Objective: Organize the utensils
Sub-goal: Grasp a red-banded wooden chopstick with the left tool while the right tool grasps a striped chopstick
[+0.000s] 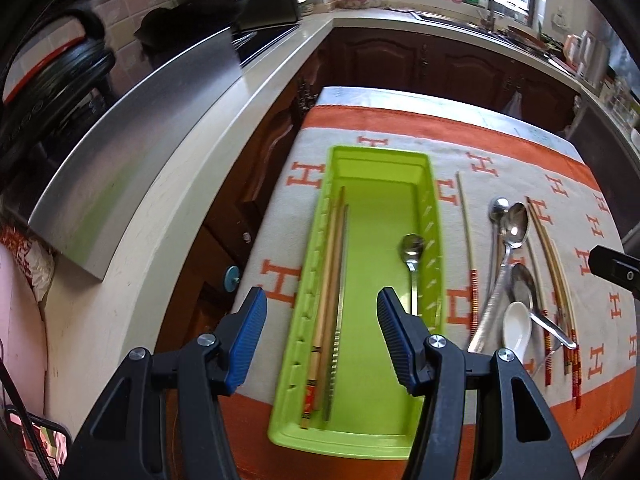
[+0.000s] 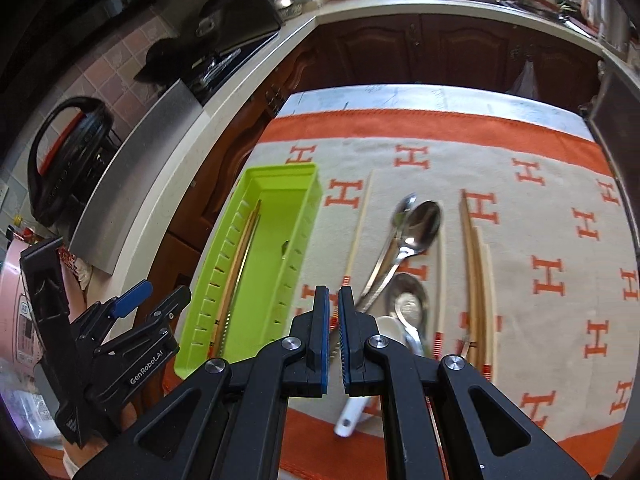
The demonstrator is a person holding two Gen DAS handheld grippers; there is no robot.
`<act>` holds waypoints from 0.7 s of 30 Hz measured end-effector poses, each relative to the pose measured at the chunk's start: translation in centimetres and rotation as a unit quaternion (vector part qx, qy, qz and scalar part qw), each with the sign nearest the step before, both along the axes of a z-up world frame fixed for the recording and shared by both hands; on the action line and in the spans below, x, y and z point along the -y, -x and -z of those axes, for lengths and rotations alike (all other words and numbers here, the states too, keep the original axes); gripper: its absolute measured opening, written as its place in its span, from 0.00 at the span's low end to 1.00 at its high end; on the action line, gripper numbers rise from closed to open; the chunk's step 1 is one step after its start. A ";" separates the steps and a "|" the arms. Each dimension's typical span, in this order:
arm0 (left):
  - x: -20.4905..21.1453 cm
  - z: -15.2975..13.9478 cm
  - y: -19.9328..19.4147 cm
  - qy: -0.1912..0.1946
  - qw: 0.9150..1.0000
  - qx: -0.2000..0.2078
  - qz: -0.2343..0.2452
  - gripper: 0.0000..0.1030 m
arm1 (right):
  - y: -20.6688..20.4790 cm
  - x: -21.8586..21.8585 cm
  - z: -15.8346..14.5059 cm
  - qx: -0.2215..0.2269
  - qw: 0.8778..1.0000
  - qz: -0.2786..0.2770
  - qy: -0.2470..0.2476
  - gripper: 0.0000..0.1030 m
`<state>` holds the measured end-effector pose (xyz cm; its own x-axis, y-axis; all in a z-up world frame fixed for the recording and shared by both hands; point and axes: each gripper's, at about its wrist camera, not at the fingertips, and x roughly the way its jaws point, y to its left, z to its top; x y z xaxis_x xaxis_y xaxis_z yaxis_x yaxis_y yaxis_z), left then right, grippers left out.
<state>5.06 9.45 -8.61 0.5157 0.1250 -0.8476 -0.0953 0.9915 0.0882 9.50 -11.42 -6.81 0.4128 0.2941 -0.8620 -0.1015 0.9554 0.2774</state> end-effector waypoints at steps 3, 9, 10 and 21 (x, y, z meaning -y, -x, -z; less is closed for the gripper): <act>2.3 -0.6 -0.1 -0.009 1.000 0.001 0.021 0.54 | 1.0 3.4 -0.4 0.001 1.000 0.020 -0.015 0.05; 6.5 -1.5 -0.4 -0.028 0.998 -0.001 0.056 0.54 | 2.7 9.9 -0.2 -0.001 0.997 0.063 -0.034 0.05; 7.0 -1.5 -0.5 -0.030 0.998 -0.002 0.061 0.54 | 2.8 10.4 0.0 -0.002 0.997 0.068 -0.035 0.05; 10.8 0.7 -4.1 0.002 0.993 -0.046 0.106 0.49 | 3.3 15.4 3.2 -0.020 0.994 0.099 -0.050 0.05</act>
